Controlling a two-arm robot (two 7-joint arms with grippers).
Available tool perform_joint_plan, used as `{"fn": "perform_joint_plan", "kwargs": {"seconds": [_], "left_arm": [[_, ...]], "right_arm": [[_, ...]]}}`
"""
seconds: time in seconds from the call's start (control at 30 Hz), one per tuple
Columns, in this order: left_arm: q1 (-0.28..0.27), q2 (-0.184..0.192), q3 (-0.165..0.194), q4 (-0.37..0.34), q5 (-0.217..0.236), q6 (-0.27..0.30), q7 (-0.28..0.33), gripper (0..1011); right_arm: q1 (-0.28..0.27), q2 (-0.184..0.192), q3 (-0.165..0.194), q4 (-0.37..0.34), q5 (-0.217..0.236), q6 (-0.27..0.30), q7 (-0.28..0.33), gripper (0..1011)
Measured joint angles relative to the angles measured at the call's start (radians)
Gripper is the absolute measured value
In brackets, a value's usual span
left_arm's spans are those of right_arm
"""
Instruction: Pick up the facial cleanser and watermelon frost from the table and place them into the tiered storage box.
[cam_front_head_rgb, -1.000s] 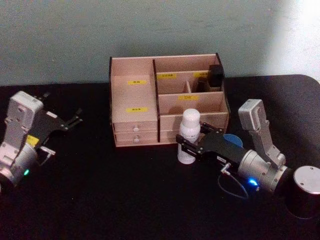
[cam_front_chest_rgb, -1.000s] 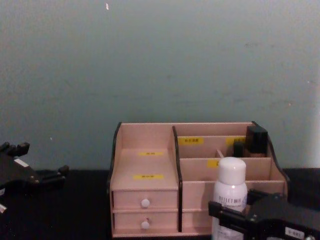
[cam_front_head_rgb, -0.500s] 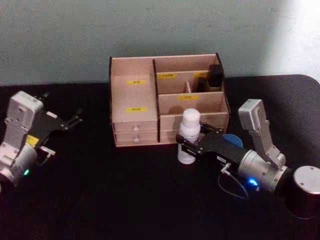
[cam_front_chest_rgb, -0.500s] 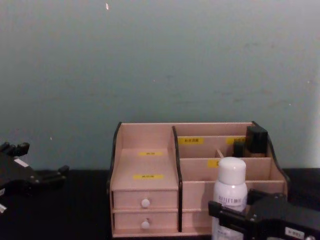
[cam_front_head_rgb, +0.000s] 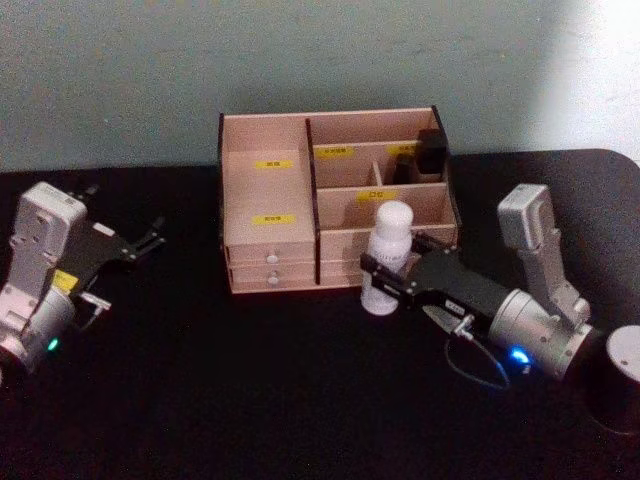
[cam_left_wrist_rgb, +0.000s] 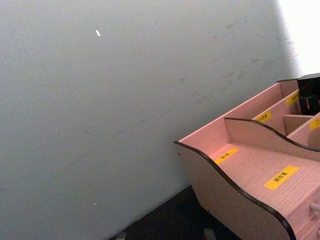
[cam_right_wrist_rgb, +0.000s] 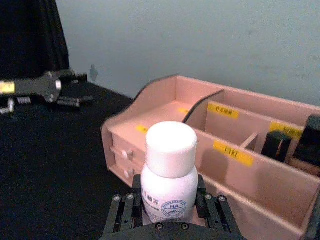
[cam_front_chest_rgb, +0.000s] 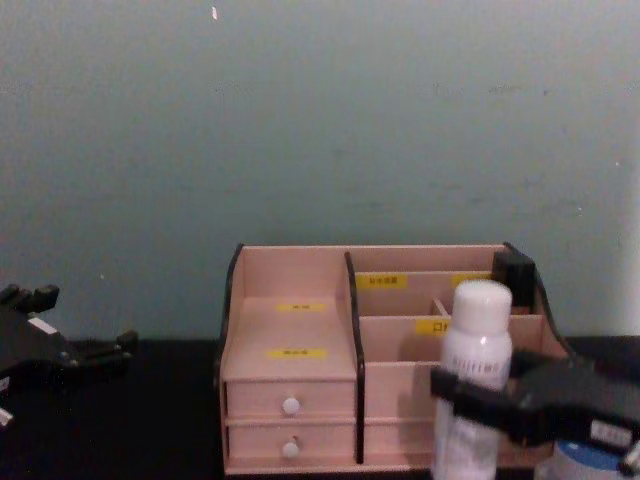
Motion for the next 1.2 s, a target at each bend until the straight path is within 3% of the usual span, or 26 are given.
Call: {"fn": "perform_joint_plan", "kwargs": {"seconds": [0.3, 0.5, 0.8, 1.2], "left_arm": [[0.000, 0.000, 0.000, 0.000, 0.000, 0.000, 0.000, 1001], [0.000, 0.000, 0.000, 0.000, 0.000, 0.000, 0.000, 1001], [0.000, 0.000, 0.000, 0.000, 0.000, 0.000, 0.000, 1001], [0.000, 0.000, 0.000, 0.000, 0.000, 0.000, 0.000, 1001]], "right_arm": [[-0.007, 0.025, 0.052, -0.102, 0.069, 0.025, -0.008, 600], [0.021, 0.019, 0.066, -0.115, 0.080, 0.026, -0.033, 600], [0.100, -0.013, 0.073, -0.068, 0.064, 0.005, -0.065, 600], [0.213, -0.064, 0.052, 0.066, 0.029, -0.014, -0.061, 600]]}}
